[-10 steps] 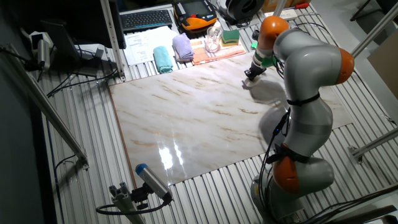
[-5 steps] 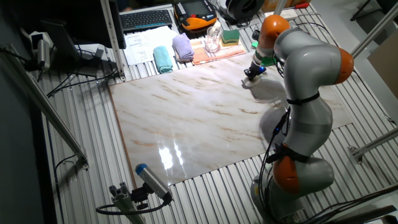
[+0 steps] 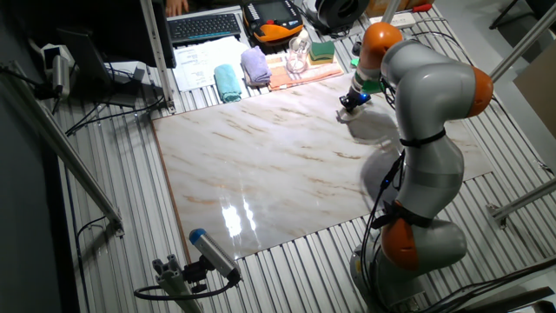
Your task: Clean the tabletop with a sponge
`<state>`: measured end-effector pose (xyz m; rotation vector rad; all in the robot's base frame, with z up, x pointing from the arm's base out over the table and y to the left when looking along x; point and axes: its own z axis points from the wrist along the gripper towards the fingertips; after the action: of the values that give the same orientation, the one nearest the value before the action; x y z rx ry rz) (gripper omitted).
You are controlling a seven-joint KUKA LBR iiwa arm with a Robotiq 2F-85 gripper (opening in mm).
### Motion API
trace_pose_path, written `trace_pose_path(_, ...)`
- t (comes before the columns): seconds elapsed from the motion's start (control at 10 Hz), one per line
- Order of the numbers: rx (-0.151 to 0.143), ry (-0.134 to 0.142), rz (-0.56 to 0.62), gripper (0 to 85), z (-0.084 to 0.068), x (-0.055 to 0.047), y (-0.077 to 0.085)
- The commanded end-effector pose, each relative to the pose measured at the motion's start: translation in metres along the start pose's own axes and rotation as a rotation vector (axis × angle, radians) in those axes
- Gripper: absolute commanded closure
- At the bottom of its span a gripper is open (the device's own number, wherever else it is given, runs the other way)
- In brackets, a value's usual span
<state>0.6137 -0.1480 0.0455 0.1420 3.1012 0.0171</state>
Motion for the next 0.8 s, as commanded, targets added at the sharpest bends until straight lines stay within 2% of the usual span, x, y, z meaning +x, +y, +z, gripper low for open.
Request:
trace_pose_path(0.0, -0.001, -0.007, 0.001, 85.0, 0.0001, 0.0000, -0.0002)
trace_pose_path(0.1, -0.007, -0.021, 0.010, 85.0, 0.0001, 0.0000, -0.0002)
trace_pose_path(0.2, -0.001, -0.020, 0.016, 85.0, 0.0001, 0.0000, -0.0002)
trace_pose_path(0.3, -0.029, 0.001, 0.041, 85.0, 0.0001, 0.0000, -0.0002)
trace_pose_path(0.4, -0.026, 0.010, 0.046, 85.0, 0.0001, 0.0000, -0.0002)
trace_pose_path(0.6, -0.055, 0.010, 0.045, 85.0, 0.0001, 0.0000, -0.0002)
trace_pose_path(0.7, -0.074, 0.020, 0.038, 85.0, 0.0001, 0.0000, -0.0002)
